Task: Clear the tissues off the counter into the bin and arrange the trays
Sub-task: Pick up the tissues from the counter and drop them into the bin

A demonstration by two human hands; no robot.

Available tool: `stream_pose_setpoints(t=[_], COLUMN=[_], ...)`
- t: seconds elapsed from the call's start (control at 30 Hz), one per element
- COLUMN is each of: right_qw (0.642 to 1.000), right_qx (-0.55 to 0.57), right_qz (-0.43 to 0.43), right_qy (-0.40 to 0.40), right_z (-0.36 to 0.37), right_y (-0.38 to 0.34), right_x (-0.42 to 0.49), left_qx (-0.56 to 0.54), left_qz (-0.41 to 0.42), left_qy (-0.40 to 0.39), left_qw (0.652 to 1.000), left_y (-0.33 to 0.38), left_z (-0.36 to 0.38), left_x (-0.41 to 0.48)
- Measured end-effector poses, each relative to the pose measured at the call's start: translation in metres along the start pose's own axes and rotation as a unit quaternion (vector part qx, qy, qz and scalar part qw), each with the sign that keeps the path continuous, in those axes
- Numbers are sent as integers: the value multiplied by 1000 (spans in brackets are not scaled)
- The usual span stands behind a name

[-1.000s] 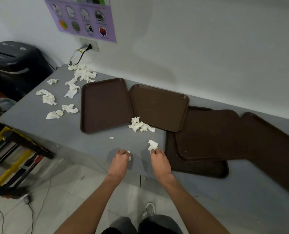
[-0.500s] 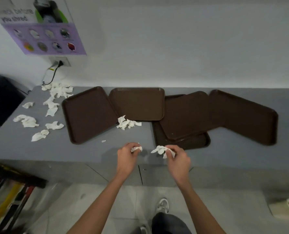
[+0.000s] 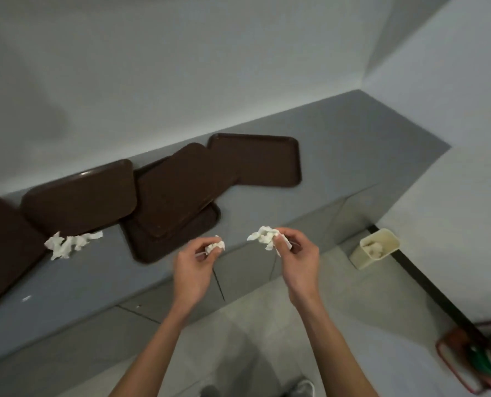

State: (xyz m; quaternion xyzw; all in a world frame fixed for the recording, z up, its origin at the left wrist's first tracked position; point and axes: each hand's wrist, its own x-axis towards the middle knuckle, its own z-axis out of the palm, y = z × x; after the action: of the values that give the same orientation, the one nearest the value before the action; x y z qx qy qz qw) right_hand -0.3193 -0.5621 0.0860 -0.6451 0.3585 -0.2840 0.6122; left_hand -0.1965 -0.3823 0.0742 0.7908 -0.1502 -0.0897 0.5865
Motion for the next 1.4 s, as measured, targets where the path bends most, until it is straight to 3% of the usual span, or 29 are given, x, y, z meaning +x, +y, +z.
stream_pose_setpoints(t=[0.37, 0.67, 1.13, 1.3, 1.4], right_qw=[991, 965, 936, 934, 936], right_qx=[4, -37, -131, -153, -158], right_qz=[49, 129, 231, 267, 281], right_qy=[124, 226, 232, 183, 138], right_z=[-264, -401, -542, -580, -597], right_y=[30, 99, 217, 292, 352], right_x=[97, 199, 386, 459, 507], left_qx=[-34, -9, 69, 85, 96], left_qz=[-3, -42, -46, -112, -159], left_qy=[-110, -211, -318, -317, -277], left_qw=[993, 977, 945, 938, 943], left_y=[77, 81, 37, -9, -57], left_z=[274, 467, 737, 823, 878], left_x=[-18, 16, 102, 115, 120])
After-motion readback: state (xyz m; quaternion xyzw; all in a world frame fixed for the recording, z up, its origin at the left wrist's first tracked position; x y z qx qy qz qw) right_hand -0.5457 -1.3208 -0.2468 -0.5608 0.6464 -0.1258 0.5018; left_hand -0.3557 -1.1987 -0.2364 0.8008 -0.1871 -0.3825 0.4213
